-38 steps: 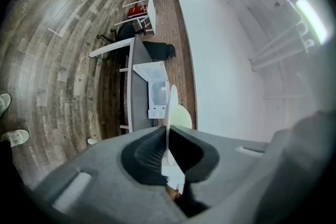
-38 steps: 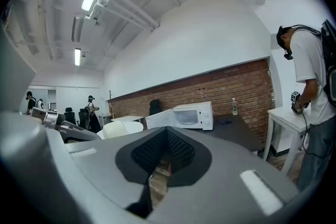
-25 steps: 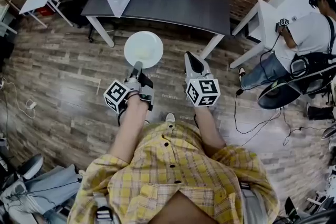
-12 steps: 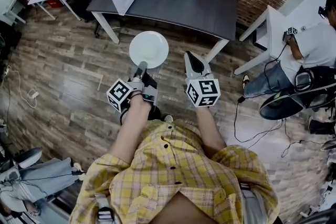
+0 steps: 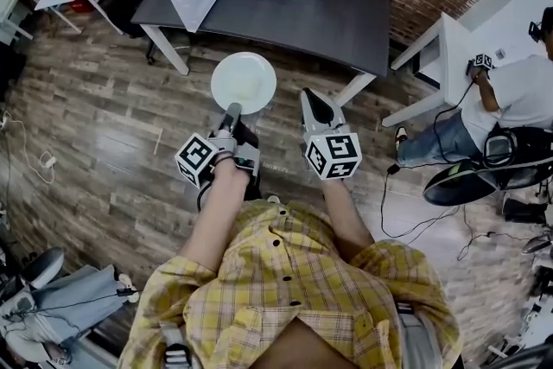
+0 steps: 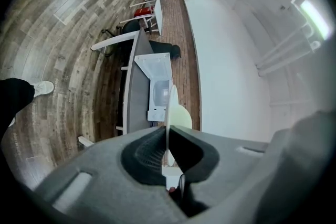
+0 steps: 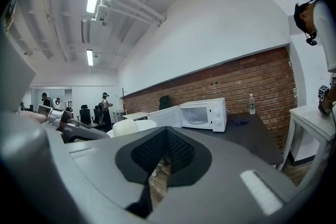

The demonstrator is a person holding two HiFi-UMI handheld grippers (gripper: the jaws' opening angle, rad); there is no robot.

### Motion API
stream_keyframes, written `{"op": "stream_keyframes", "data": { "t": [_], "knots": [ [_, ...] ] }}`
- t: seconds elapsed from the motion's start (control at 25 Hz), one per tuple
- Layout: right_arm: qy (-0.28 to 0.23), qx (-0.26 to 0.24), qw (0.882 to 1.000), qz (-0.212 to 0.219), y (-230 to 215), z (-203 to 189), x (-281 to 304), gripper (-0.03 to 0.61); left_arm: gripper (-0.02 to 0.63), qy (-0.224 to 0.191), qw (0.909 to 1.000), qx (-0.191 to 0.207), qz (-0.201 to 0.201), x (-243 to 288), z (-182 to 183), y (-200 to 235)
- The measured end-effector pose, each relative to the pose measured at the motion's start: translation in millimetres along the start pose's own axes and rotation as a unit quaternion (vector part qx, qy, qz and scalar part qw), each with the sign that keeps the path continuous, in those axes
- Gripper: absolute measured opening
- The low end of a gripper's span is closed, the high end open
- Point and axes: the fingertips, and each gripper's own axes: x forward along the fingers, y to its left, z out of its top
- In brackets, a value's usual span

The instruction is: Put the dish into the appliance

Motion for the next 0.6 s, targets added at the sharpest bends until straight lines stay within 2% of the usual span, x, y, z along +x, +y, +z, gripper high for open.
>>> {"op": "stream_keyframes", "data": {
  "t": [0.2,0.6],
  "knots": [
    [-0.005,0.004,1.000,0.007,-17,13,49,0.005,0.009,0.016,0.9998,0.005,-0.008,54,17,-8],
    [-0.002,0.012,1.000,-0.020,-50,42,159,0.005,0.009,0.042,0.9990,0.016,-0.006,159,77,-34]
  ]
}}
